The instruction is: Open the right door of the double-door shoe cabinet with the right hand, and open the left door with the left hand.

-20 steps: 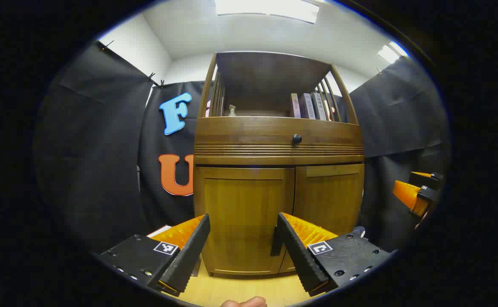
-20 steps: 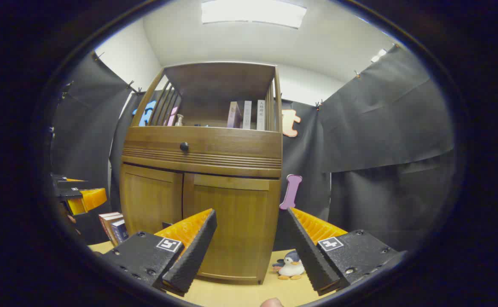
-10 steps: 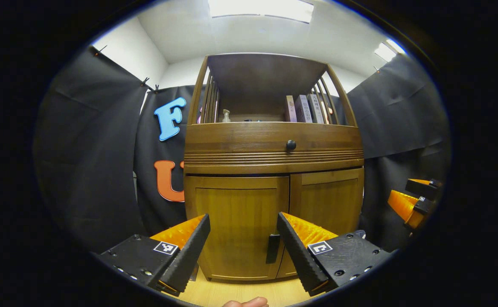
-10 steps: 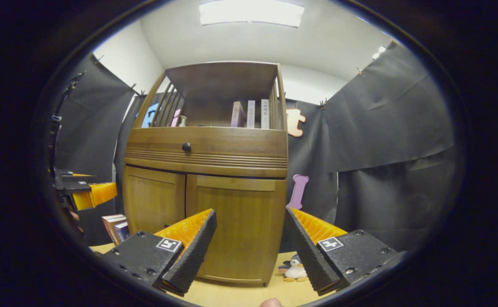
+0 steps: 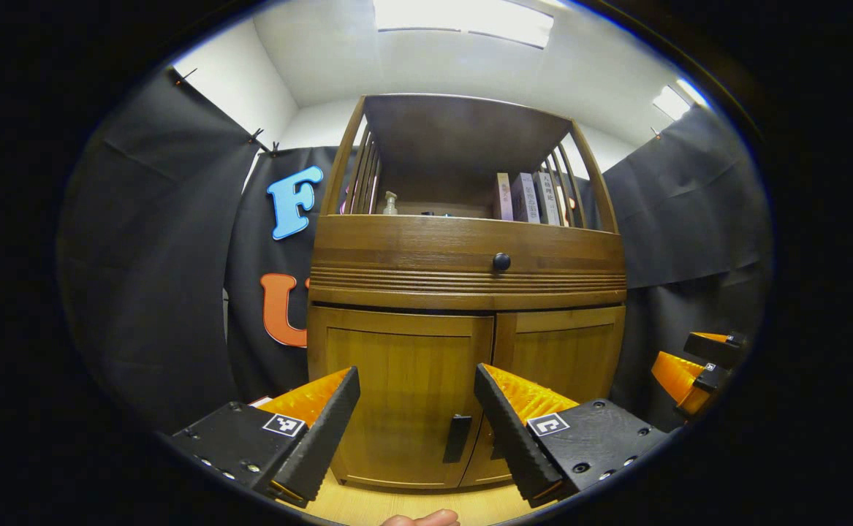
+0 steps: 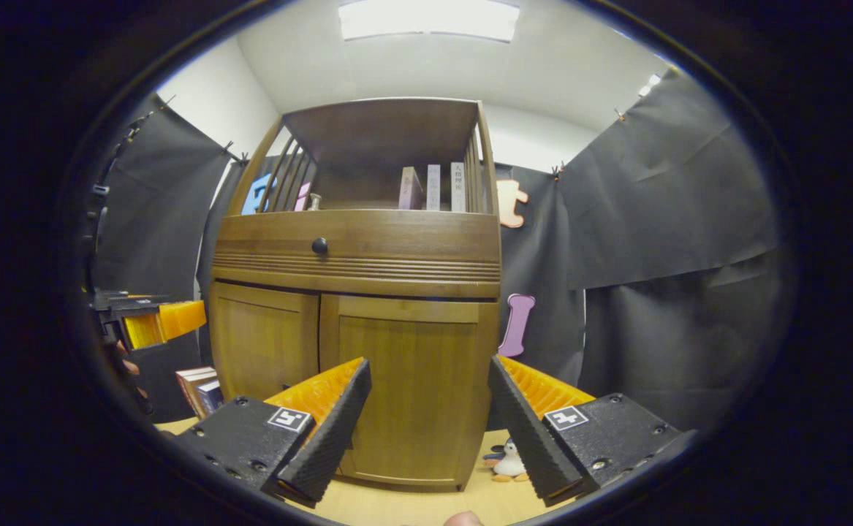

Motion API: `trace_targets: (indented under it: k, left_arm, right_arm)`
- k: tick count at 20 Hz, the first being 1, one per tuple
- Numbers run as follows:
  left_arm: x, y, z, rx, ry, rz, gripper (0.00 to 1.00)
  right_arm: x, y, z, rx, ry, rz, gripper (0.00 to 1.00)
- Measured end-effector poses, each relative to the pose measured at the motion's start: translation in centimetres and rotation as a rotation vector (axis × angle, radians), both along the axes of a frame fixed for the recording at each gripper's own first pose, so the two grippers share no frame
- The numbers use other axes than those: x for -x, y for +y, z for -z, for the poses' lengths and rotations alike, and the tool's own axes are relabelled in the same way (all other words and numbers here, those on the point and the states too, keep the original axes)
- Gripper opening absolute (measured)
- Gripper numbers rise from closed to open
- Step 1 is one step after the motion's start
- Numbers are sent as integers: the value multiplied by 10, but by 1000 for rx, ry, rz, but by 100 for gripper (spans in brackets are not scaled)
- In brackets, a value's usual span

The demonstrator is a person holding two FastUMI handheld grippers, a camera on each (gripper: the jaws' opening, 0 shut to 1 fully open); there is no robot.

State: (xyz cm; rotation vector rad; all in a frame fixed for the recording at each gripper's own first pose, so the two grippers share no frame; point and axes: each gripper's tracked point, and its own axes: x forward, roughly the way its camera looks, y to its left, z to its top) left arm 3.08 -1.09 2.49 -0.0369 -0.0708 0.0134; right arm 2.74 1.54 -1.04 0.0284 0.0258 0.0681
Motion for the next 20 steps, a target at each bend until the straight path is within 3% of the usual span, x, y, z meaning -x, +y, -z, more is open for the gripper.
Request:
trace_targets:
  k: [10, 11, 13, 15, 16, 17, 19, 20]
  left_arm:
    - [9, 21, 6, -75, 21, -52, 95]
    - [9, 22, 8, -83, 24, -50, 100]
    - [10, 22, 9, -97, 24, -42, 94]
    - [11, 25, 11, -120, 21, -43, 94]
    - [11, 26, 14, -129, 21, -42, 100]
    - [12, 28, 18, -132, 26, -39, 96]
    - [12, 31, 23, -126, 35, -36, 100]
    - [13, 36, 25, -123, 36, -39, 95]
  right_arm:
    - [-16, 18, 30, -44, 83, -37, 100]
    - [-20, 22, 36, -47, 96, -44, 100]
    - [-28, 32, 48, -55, 126, -58, 100]
    - [-35, 46, 61, -63, 155, -78, 100]
    - [-40, 53, 66, -63, 171, -87, 100]
    - [-45, 61, 73, -61, 187, -98, 100]
    - [-59, 76, 86, -50, 203, -116, 100]
    - [-65, 84, 93, -43, 212, -125, 100]
